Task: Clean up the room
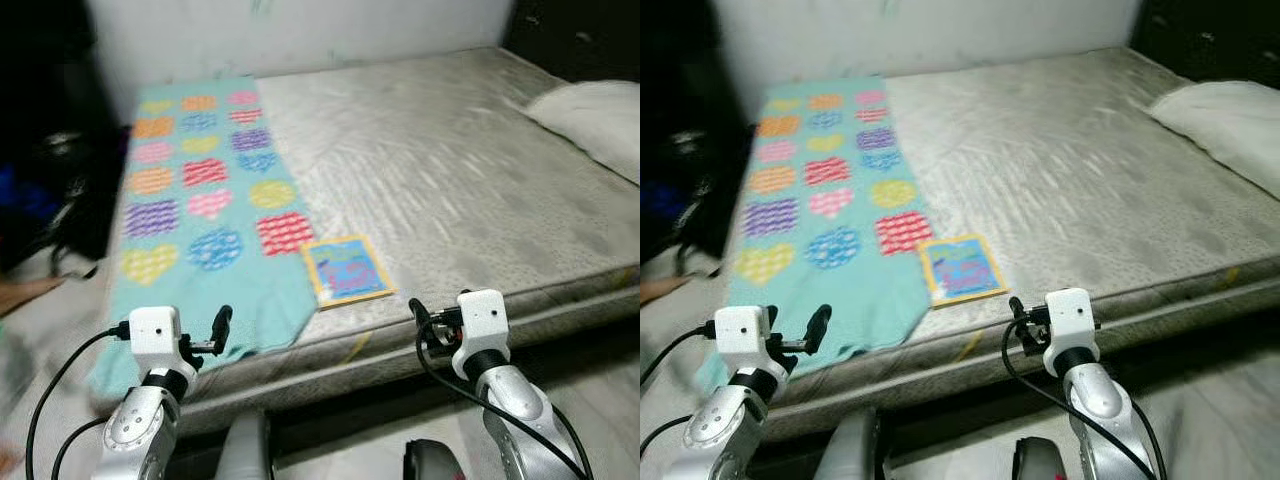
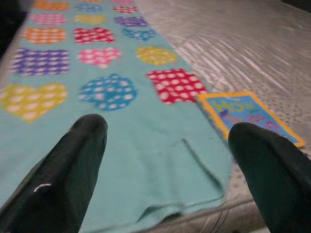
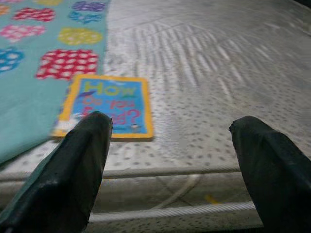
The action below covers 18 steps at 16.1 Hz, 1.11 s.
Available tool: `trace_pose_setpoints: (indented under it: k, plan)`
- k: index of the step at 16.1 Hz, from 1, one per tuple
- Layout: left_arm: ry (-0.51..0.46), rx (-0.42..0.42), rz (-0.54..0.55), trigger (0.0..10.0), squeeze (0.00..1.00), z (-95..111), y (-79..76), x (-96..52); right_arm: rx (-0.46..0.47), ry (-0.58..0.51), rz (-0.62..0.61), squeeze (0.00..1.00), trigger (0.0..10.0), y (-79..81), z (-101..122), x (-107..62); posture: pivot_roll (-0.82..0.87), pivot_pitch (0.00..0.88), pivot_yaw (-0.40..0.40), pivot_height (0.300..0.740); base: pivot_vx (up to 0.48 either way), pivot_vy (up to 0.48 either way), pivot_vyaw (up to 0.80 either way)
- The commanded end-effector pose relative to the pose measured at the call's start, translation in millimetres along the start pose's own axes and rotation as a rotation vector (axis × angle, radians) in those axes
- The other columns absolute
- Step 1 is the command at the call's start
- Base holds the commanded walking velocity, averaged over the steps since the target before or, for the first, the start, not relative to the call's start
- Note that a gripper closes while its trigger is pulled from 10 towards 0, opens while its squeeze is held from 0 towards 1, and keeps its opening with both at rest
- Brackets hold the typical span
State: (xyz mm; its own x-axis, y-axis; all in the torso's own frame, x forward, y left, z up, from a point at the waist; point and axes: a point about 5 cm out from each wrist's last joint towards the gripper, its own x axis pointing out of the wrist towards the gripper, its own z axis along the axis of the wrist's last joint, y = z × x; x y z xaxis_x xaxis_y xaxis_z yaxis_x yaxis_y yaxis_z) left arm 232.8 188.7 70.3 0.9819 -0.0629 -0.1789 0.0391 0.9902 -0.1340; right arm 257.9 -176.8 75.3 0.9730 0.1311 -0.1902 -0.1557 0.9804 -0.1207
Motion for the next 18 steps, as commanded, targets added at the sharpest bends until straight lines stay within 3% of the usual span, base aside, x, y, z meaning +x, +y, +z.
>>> trace_pose_setpoints:
  k: [1, 8, 18]
  plan:
    - [-0.013, 0.003, -0.009, 10.0, 0.0, 3.1, -0.7, 0.3, -0.003, -0.003, 0.002, 0.0, 10.0, -1.4, 0.2, 0.5, -0.07, 0.028, 0.069, 0.595, 0.352, 0.0, 0.0]
    - [-0.012, 0.002, -0.01, 10.0, 0.0, 3.0, -1.4, 2.5, -0.018, -0.013, 0.014, 0.0, 10.0, -0.6, 0.7, 1.8, -0.07, 0.021, 0.069, 0.595, 0.351, 0.0, 0.0]
    - [0.016, 0.015, 0.012, 10.0, 0.0, -1.2, 0.2, 5.6, -0.048, -0.026, 0.053, 0.0, 10.0, 3.6, 0.4, 3.6, -0.07, 0.006, 0.069, 0.595, 0.0, 0.0, 0.31]
